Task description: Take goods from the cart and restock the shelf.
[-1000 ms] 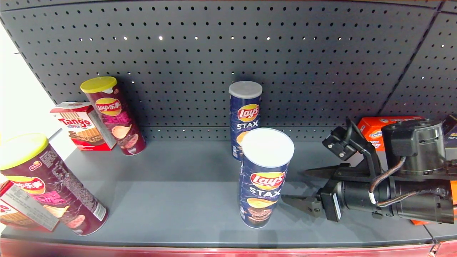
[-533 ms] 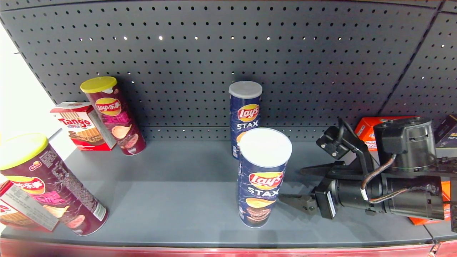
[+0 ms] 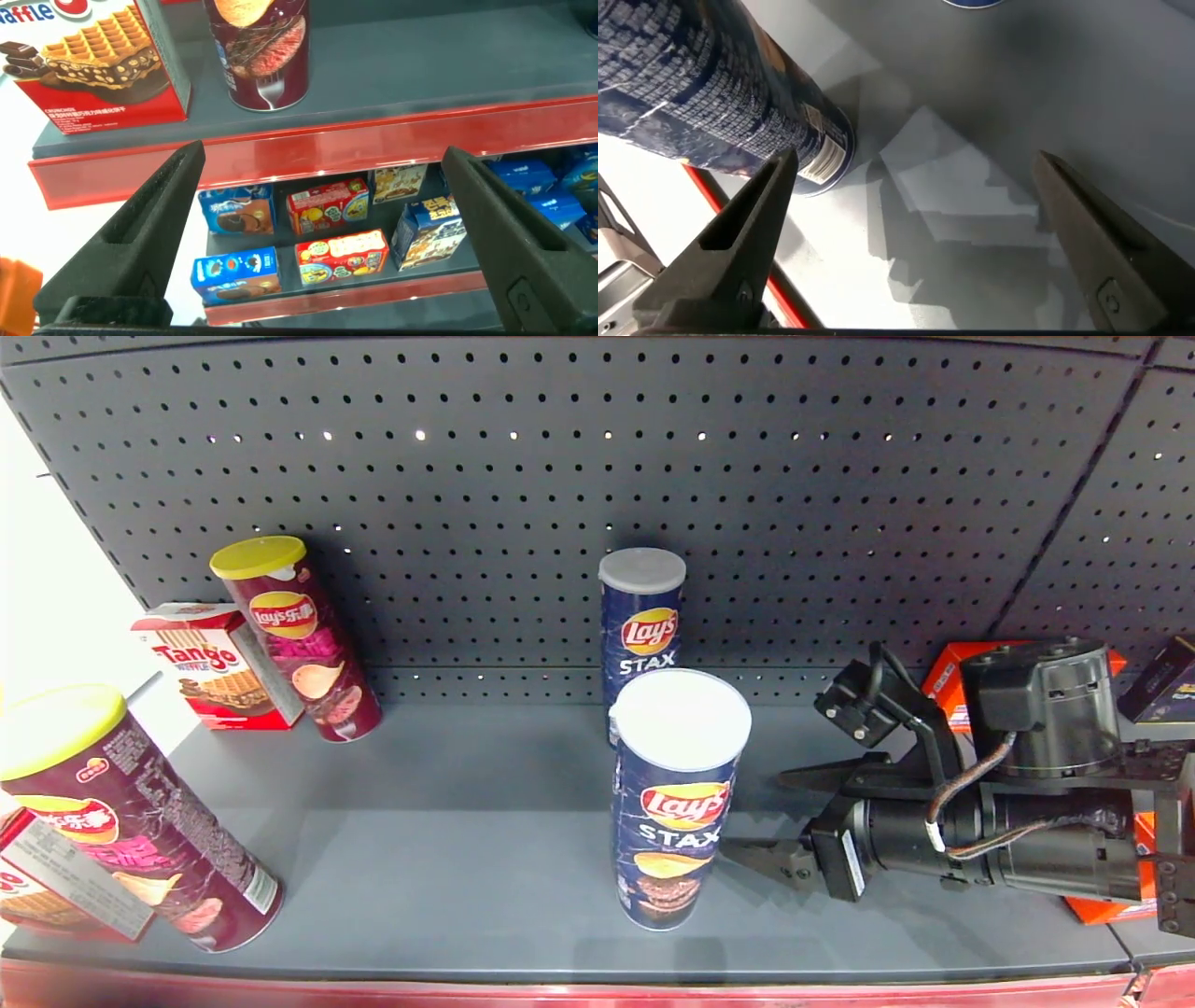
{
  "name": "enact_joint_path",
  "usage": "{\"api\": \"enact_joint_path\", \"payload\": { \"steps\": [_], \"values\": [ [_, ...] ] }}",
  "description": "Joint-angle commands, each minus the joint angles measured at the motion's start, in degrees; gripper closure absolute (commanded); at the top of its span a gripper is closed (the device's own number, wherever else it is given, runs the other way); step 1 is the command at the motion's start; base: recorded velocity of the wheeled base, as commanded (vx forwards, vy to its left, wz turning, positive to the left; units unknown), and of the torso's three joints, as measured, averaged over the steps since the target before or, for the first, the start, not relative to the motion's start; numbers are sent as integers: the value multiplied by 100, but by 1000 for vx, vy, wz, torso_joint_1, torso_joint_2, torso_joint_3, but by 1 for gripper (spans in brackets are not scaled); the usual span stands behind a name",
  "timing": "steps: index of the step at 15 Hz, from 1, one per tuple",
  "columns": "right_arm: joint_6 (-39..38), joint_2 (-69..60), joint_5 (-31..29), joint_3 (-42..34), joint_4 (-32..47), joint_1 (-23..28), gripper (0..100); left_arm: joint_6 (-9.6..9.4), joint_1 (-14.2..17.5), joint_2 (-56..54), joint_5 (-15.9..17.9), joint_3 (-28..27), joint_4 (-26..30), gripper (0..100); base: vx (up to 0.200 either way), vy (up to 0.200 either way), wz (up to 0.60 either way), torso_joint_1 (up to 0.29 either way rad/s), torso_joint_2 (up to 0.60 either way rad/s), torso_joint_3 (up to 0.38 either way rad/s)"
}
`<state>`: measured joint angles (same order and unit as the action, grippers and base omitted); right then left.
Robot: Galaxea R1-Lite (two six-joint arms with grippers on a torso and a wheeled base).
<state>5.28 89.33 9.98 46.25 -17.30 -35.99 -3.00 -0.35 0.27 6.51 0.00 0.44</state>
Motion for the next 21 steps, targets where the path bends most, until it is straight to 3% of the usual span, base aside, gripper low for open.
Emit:
{"api": "enact_joint_path", "payload": {
  "steps": [1,21],
  "values": [
    [-1,14,-5,7,-2,-22,0,1,0,8,-1,0,0,0,0,0,0,0,0,0],
    [8,181,4,95,-10,-172,0,1,9,8,-9,0,0,0,0,0,0,0,0,0]
  ]
}}
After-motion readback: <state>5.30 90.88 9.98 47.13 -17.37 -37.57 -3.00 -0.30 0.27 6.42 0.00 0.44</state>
